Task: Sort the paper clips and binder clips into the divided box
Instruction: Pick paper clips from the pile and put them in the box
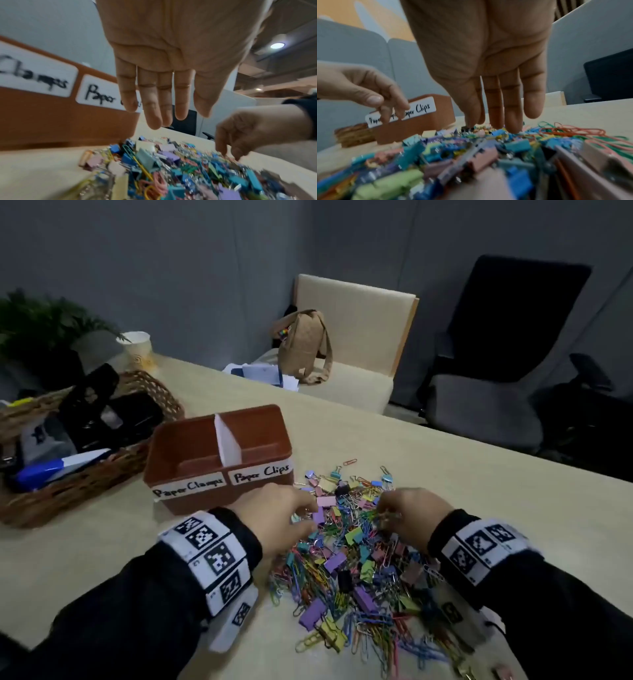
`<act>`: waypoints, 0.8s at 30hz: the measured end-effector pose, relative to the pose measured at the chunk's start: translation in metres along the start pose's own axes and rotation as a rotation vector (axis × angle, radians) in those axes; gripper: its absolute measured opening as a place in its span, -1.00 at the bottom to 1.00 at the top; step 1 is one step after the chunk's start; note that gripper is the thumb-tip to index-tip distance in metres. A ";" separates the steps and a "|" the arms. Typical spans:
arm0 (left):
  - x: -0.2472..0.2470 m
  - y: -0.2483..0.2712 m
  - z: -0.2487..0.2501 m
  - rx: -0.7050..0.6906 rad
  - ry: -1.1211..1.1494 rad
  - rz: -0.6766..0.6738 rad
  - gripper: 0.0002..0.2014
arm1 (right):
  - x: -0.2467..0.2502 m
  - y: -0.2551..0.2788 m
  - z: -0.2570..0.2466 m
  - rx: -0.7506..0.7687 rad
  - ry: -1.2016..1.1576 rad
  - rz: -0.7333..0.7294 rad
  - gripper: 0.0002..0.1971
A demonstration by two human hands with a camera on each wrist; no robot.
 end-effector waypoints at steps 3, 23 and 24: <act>-0.014 -0.018 0.013 -0.036 -0.087 -0.032 -0.69 | -0.012 -0.007 0.004 0.059 0.027 -0.029 -0.57; -0.053 -0.030 0.028 -0.106 -0.106 -0.105 -0.56 | -0.028 0.021 -0.001 -0.018 0.023 -0.029 -0.61; -0.053 -0.030 0.028 -0.110 -0.120 -0.111 -0.56 | -0.026 0.019 0.000 -0.027 0.028 -0.053 -0.55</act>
Point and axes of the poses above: each hand's wrist, its own y-axis away from the middle knuckle, its own x-axis out of the back of the hand, z = x × y, the point moved 3 cm from there along -y, towards the middle knuckle, and after that the axes turned 2 degrees about x, right-handed, at the moved point
